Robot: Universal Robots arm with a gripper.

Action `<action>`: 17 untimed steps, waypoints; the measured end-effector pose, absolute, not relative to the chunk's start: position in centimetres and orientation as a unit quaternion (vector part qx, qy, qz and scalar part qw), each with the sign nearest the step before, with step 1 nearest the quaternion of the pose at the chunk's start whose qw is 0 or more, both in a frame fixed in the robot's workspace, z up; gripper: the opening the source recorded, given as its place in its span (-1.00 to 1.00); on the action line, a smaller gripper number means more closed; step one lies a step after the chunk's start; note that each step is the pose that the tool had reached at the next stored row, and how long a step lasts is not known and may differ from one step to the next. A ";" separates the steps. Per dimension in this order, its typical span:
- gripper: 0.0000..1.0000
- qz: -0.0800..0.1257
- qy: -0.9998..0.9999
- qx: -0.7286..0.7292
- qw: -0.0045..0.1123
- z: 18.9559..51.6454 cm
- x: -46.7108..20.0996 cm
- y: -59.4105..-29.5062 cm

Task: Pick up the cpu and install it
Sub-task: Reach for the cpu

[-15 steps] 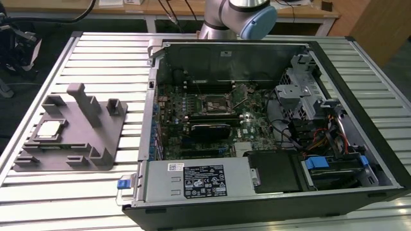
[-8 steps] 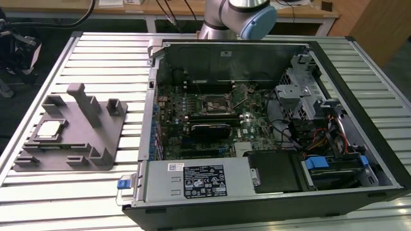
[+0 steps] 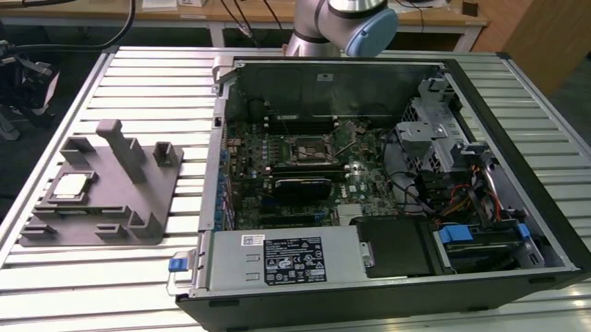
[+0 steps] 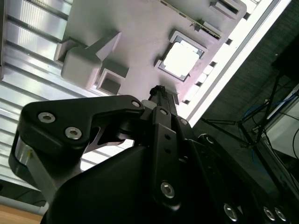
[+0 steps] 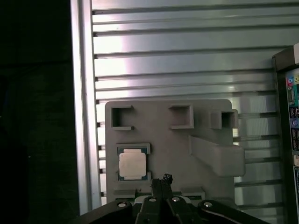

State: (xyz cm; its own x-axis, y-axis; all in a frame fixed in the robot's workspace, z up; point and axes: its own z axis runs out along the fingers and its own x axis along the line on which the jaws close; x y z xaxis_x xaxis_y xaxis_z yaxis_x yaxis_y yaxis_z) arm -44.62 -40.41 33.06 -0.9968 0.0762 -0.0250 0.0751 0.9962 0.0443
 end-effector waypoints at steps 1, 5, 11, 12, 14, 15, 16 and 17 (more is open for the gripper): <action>-0.79 0.022 0.999 0.038 0.013 32.9 -44.7 -40.4; -0.79 0.022 0.999 0.038 0.013 32.4 -45.0 -40.5; -0.79 0.022 0.999 0.038 0.013 31.6 -45.3 -40.6; -0.79 0.022 0.999 0.038 0.013 31.4 -45.4 -40.6; -0.79 0.022 0.999 0.038 0.013 31.2 -45.5 -40.7; -0.79 0.022 0.999 0.038 0.013 31.1 -45.5 -40.7; -0.79 0.022 0.999 0.038 0.013 31.0 -45.5 -40.7; -0.79 0.022 0.999 0.038 0.013 30.9 -45.6 -40.7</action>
State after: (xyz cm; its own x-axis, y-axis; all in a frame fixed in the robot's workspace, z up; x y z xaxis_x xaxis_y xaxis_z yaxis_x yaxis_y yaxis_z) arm -45.55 -40.66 30.94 -0.9968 0.0762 -0.0250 0.0750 0.9962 0.0444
